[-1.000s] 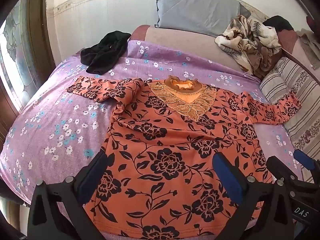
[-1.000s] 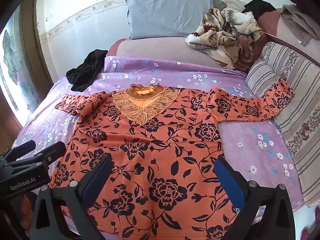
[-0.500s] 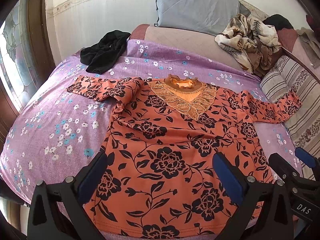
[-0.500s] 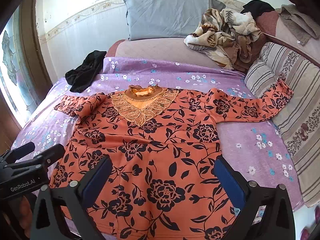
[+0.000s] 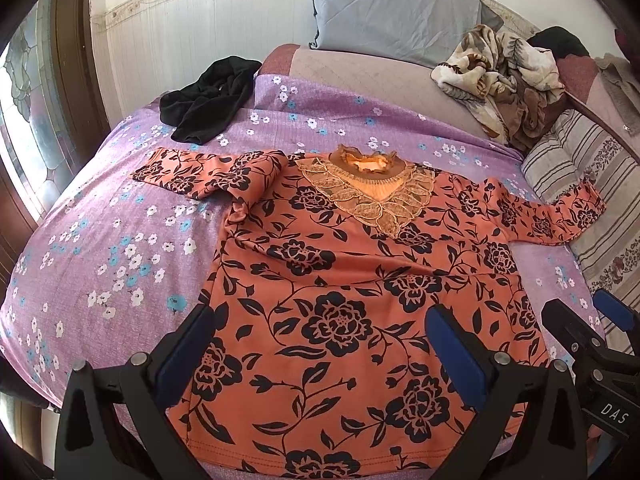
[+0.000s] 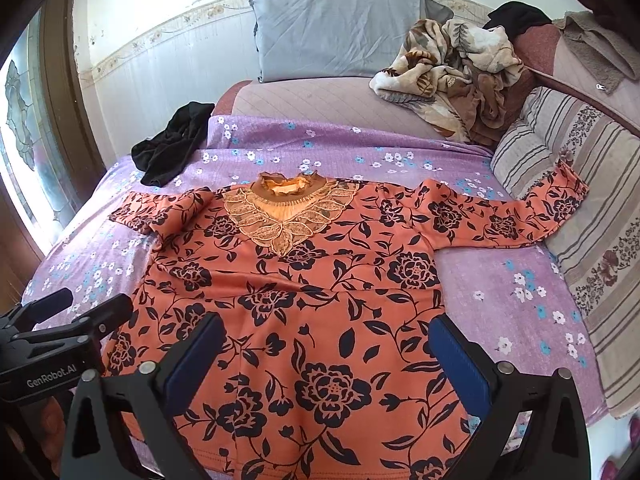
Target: Fold small clothes
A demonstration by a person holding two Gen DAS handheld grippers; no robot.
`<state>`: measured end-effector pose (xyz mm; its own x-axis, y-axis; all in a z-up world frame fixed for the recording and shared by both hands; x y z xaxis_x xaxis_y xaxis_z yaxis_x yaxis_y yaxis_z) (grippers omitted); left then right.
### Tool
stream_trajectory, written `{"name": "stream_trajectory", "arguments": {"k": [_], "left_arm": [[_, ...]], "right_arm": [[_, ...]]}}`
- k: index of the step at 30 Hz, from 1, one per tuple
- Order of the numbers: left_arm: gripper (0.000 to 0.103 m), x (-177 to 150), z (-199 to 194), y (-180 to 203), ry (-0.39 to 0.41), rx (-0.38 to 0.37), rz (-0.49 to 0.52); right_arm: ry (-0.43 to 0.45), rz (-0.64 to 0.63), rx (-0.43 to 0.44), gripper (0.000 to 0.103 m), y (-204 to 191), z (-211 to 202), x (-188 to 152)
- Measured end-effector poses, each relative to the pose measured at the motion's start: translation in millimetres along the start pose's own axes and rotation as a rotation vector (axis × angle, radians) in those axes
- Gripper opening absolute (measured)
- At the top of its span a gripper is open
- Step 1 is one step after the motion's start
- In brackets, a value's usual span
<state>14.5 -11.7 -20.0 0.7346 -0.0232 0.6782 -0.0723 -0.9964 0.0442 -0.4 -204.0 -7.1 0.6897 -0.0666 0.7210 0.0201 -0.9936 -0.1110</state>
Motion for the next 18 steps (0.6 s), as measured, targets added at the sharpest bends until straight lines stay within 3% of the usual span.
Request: {"name": "stream_trajectory", "arguments": {"k": [18], "left_arm": [[0.103, -1.1, 3.5, 3.4, -0.002, -0.010, 0.000]], "right_arm": [[0.001, -0.001, 0.003, 0.103, 0.9, 0.8, -0.3]]}}
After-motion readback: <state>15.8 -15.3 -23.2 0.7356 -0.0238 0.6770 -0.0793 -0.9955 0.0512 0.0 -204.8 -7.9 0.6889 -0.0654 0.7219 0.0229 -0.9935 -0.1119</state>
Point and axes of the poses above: each gripper's, at about its wrist camera, not at the fingertips, and z roughly the way its jaws point, y to its right, x to its top, the point moved 1 cm from there along z, roughly the way its jaws point, and after that the axes turned 4 degrees about z, right-handed, at the moved point
